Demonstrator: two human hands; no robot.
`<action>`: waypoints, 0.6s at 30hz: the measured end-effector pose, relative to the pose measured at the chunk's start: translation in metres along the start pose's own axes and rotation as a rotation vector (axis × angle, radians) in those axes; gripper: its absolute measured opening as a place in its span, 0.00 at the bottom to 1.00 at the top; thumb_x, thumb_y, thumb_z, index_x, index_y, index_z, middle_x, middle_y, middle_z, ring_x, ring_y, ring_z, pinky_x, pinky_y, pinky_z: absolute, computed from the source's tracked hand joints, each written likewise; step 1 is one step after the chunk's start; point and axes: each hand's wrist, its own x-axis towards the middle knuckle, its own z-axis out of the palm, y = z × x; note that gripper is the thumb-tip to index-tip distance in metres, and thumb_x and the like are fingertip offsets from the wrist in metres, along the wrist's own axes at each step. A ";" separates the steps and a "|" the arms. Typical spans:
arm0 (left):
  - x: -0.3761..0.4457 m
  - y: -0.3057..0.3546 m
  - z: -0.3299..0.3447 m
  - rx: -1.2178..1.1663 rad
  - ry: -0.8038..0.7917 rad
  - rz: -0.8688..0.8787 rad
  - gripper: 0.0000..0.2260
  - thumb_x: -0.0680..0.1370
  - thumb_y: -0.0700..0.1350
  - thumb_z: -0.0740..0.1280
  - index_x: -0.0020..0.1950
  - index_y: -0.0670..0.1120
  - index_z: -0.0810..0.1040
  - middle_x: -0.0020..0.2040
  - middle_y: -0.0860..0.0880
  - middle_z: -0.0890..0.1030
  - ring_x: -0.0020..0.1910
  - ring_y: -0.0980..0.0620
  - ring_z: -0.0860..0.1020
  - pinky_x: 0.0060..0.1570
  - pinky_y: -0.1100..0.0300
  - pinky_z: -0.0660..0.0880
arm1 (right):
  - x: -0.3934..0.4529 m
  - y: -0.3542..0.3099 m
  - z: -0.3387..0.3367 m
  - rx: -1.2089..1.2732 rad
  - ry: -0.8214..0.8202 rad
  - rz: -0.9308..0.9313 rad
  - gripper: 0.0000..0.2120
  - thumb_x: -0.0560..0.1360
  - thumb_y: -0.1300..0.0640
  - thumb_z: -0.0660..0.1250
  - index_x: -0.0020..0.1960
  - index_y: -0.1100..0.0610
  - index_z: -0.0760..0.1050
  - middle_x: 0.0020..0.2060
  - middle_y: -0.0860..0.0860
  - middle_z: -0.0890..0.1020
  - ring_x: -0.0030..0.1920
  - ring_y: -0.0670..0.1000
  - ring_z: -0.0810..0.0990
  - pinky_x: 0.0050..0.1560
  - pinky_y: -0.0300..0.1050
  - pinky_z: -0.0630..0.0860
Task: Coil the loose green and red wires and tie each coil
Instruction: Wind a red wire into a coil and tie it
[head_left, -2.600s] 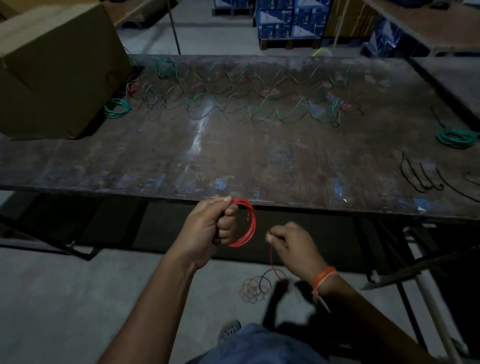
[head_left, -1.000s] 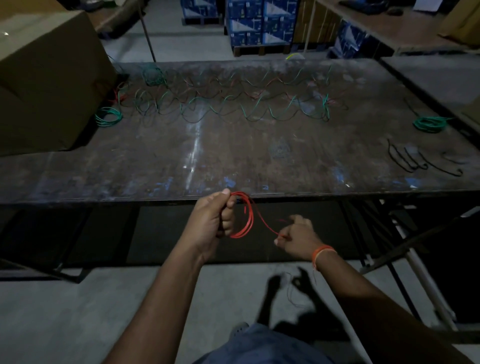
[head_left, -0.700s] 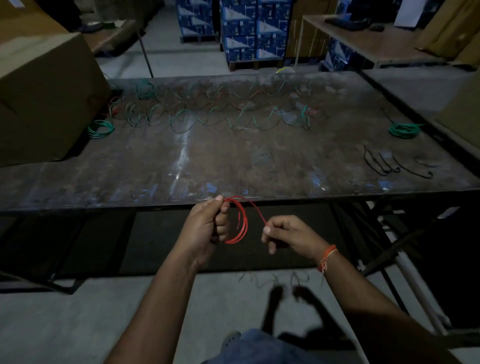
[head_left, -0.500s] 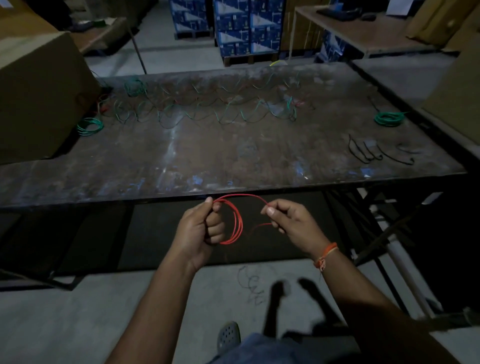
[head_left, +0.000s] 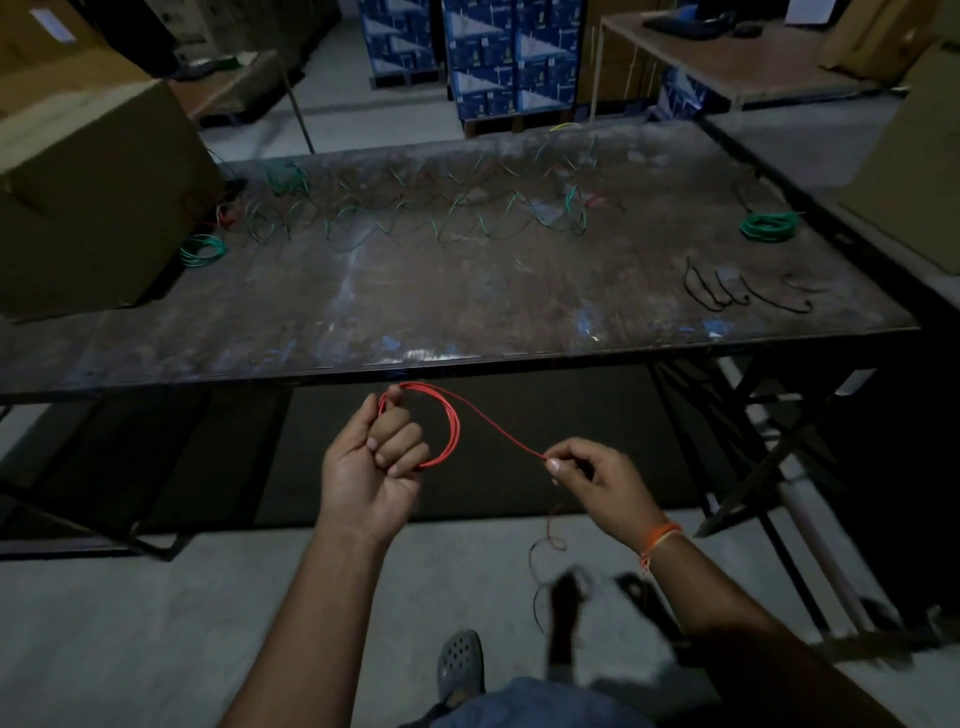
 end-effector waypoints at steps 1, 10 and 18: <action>0.000 0.001 0.001 0.012 0.018 0.025 0.14 0.85 0.46 0.56 0.53 0.41 0.79 0.29 0.54 0.62 0.26 0.58 0.58 0.24 0.64 0.59 | -0.002 -0.002 0.000 0.014 0.031 -0.015 0.06 0.79 0.60 0.69 0.48 0.50 0.82 0.39 0.49 0.83 0.41 0.45 0.81 0.45 0.40 0.77; 0.002 -0.005 0.020 0.296 0.246 0.305 0.10 0.81 0.46 0.58 0.51 0.43 0.77 0.27 0.56 0.63 0.22 0.59 0.62 0.23 0.67 0.60 | -0.013 -0.043 -0.014 -0.250 -0.031 -0.391 0.03 0.78 0.60 0.72 0.48 0.53 0.83 0.42 0.45 0.79 0.44 0.46 0.80 0.44 0.41 0.76; 0.009 -0.036 0.019 0.954 0.302 0.396 0.15 0.86 0.45 0.54 0.55 0.38 0.77 0.32 0.45 0.76 0.30 0.50 0.73 0.32 0.59 0.72 | 0.000 -0.119 -0.007 -0.312 -0.104 -0.714 0.05 0.79 0.55 0.71 0.51 0.56 0.84 0.41 0.50 0.77 0.42 0.49 0.77 0.42 0.47 0.75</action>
